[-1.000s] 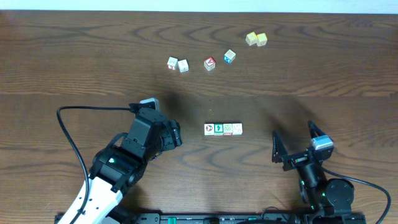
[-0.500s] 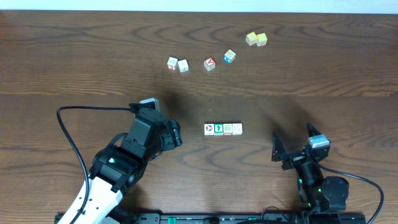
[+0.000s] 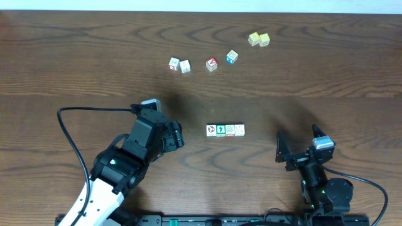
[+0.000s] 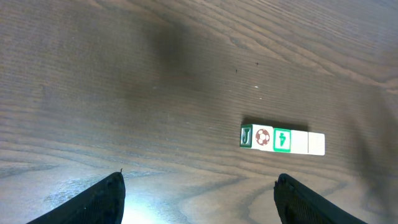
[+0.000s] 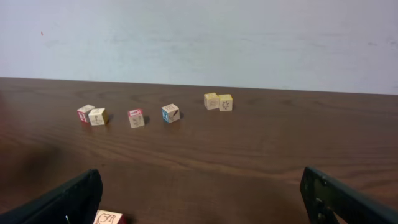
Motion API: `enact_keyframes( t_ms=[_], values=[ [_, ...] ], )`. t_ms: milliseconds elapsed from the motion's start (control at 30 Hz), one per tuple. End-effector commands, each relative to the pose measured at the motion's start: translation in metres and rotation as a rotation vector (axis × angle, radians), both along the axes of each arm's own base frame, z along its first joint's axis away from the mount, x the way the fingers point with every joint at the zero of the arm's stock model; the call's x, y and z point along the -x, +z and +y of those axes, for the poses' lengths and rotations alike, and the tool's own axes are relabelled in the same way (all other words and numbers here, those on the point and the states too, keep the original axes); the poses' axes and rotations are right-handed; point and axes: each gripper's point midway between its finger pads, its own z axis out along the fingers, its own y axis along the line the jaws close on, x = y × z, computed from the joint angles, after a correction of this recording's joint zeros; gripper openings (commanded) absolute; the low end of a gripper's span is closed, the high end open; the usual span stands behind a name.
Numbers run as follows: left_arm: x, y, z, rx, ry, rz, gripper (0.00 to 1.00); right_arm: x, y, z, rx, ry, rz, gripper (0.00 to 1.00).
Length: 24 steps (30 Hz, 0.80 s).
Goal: Lift 4 blocks
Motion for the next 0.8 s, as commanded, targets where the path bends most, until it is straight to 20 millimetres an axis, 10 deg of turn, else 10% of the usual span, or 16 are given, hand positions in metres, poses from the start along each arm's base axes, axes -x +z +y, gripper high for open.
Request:
enact_keyframes(
  t_ms=[0, 767],
  values=[
    [-0.0025, 0.0014, 0.0032, -0.015, 0.010, -0.007, 0.77, -0.0002, -0.0002, -0.0029, 0.016, -0.013, -0.005, 0.99],
    [0.0019, -0.0026, 0.0057, -0.028, 0.010, 0.015, 0.77, -0.0002, -0.0002, -0.0029, 0.016, -0.013, -0.005, 0.99]
  ],
)
